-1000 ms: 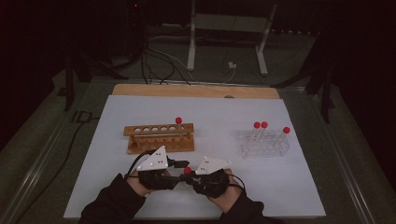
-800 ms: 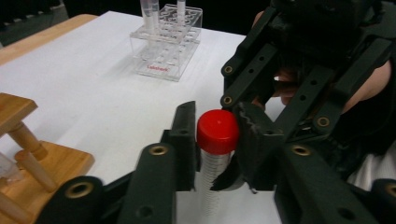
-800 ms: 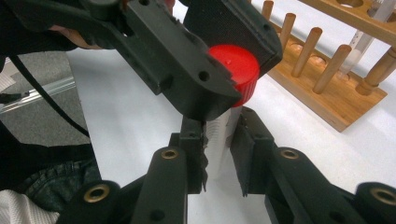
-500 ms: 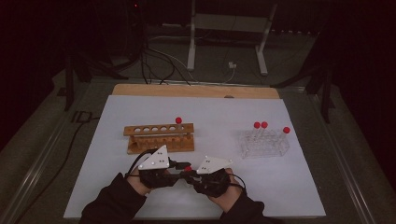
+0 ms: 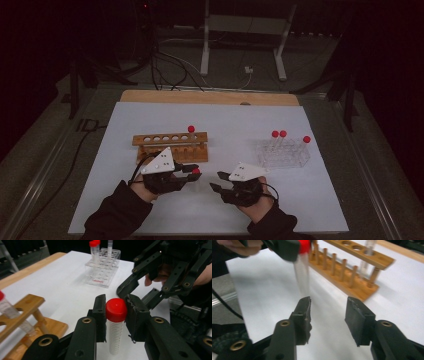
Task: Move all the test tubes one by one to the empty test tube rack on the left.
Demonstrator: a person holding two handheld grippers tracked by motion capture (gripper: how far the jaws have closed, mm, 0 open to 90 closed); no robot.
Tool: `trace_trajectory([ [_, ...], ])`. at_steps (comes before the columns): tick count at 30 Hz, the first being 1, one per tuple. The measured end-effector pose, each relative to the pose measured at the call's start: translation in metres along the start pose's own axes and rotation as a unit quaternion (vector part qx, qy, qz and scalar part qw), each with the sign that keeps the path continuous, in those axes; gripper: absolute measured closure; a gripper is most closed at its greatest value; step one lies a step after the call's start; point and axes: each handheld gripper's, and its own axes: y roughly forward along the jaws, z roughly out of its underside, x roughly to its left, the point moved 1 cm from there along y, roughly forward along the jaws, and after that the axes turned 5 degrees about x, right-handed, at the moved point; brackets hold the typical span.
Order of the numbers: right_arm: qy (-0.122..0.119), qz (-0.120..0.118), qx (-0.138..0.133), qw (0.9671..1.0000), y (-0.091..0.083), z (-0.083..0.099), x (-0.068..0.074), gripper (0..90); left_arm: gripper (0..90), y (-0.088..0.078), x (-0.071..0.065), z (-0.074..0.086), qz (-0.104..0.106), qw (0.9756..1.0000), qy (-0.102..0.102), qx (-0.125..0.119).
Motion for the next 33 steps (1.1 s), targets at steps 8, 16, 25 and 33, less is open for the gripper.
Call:
trace_trajectory([
  [8,0.025,0.026,-0.011,0.9993,-0.016,0.015,-0.020,36.8,72.1,-0.009,0.017,-0.002,-0.030,0.9995,-0.012,-0.005],
  [16,0.043,0.033,-0.025,0.9982,-0.020,0.017,-0.026,17.3,72.1,-0.018,0.037,-0.011,-0.061,0.9978,-0.022,-0.014],
  [25,0.057,0.034,-0.043,0.9969,-0.023,0.018,-0.029,2.0,72.0,-0.020,0.059,-0.021,-0.093,0.9951,-0.029,-0.017],
  [33,0.064,0.042,-0.061,0.9952,-0.028,0.018,-0.034,1.9,72.0,-0.018,0.072,-0.032,-0.116,0.9922,-0.035,-0.028],
])
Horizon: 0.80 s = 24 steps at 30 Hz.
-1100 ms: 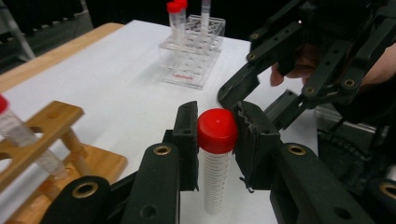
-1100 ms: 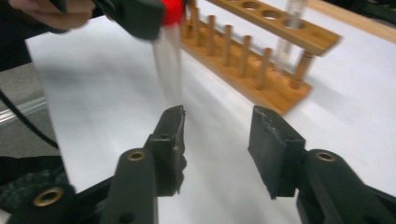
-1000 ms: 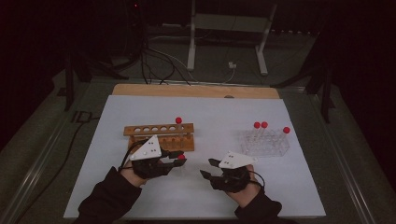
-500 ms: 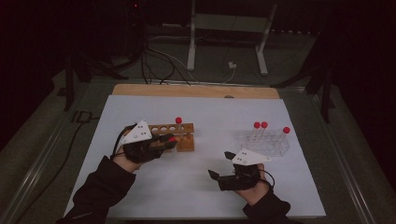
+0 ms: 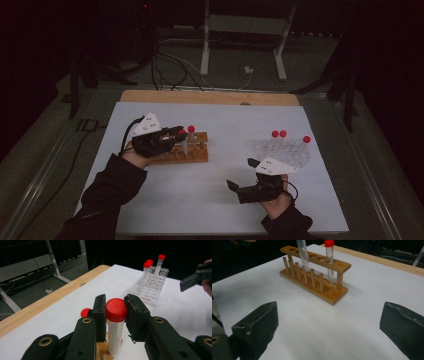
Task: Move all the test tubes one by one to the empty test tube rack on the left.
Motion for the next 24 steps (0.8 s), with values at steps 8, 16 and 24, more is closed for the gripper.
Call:
trace_trajectory([
  [8,0.001,-0.003,-0.002,1.0000,0.000,0.000,0.000,0.0,72.0,0.003,0.009,-0.013,-0.026,0.9996,0.008,-0.004],
  [16,0.002,0.002,-0.009,1.0000,-0.002,0.000,-0.002,0.0,71.9,0.007,0.021,-0.023,-0.052,0.9985,0.000,-0.014],
  [24,0.004,0.000,-0.016,0.9999,-0.004,-0.001,-0.003,0.0,71.9,0.021,0.028,-0.019,-0.068,0.9977,-0.002,0.001],
])
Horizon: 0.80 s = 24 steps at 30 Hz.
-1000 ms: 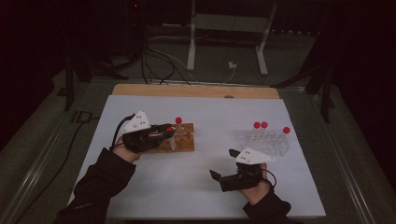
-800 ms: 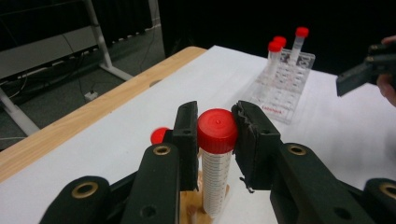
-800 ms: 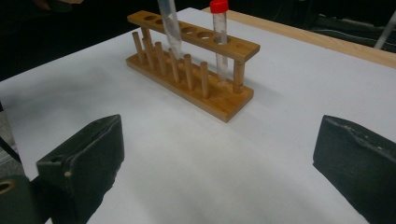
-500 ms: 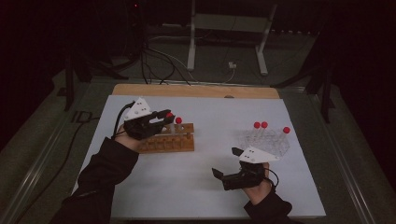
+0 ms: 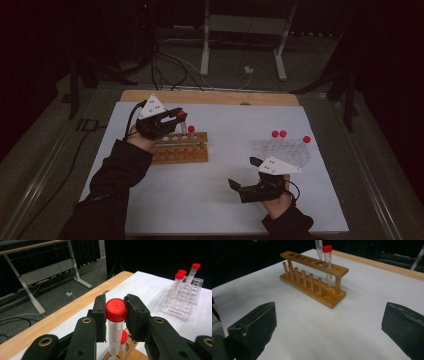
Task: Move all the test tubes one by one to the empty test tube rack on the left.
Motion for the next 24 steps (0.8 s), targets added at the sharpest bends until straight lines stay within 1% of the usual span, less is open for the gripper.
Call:
trace_trajectory([
  [2,-0.001,0.001,0.000,1.0000,0.000,0.000,0.000,0.0,72.0,0.004,0.000,0.003,0.004,1.0000,-0.006,0.004],
  [3,0.000,0.001,-0.001,1.0000,-0.001,0.000,-0.001,0.0,72.0,0.006,0.000,0.005,0.000,1.0000,-0.003,0.008],
  [8,-0.001,-0.002,0.003,1.0000,0.000,0.000,0.000,0.0,71.9,0.014,-0.001,0.015,0.006,0.9998,-0.010,0.019],
  [10,-0.002,-0.003,0.002,1.0000,0.000,0.000,0.000,0.0,71.9,0.017,-0.002,0.018,0.004,0.9996,-0.006,0.027],
  [12,0.000,-0.004,0.002,1.0000,-0.001,0.000,0.000,0.0,71.9,0.019,-0.002,0.022,0.007,0.9995,-0.013,0.028],
  [19,0.001,-0.006,0.002,1.0000,-0.001,0.000,0.000,0.0,71.9,0.026,-0.001,0.037,0.010,0.9988,-0.021,0.044],
  [24,0.002,-0.006,0.000,1.0000,-0.001,0.000,-0.001,0.0,71.8,0.031,-0.001,0.045,0.014,0.9982,-0.031,0.050],
])
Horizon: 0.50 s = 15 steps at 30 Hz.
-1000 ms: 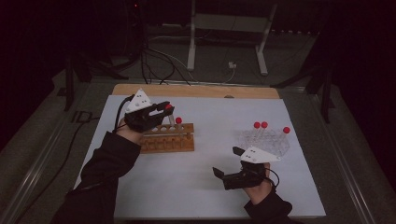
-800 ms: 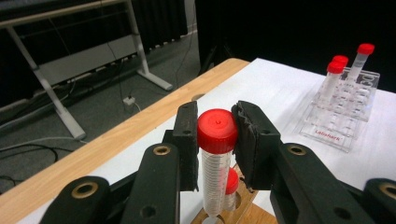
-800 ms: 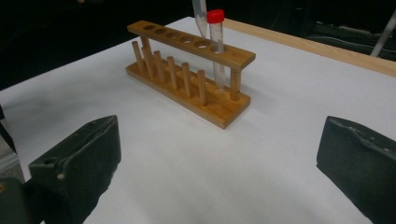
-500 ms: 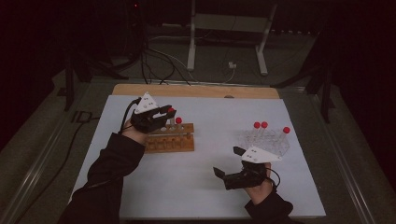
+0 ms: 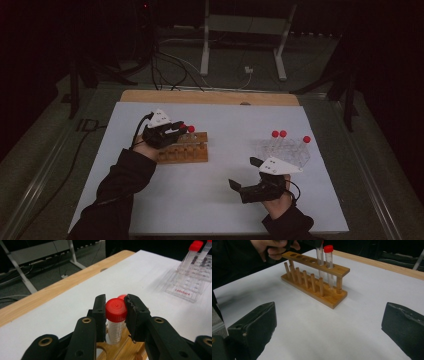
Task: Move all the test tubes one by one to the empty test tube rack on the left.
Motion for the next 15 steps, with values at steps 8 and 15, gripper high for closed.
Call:
trace_trajectory([
  [8,0.000,-0.005,-0.005,1.0000,0.0000,-0.0001,0.0007,0.0,71.8,0.0056,0.0012,0.0075,0.003,0.9999,-0.007,0.012],
  [15,0.001,-0.010,-0.013,0.9999,-0.0029,-0.0014,-0.0001,0.0,71.1,0.0042,0.0029,0.0079,0.007,0.9998,-0.010,0.017],
])
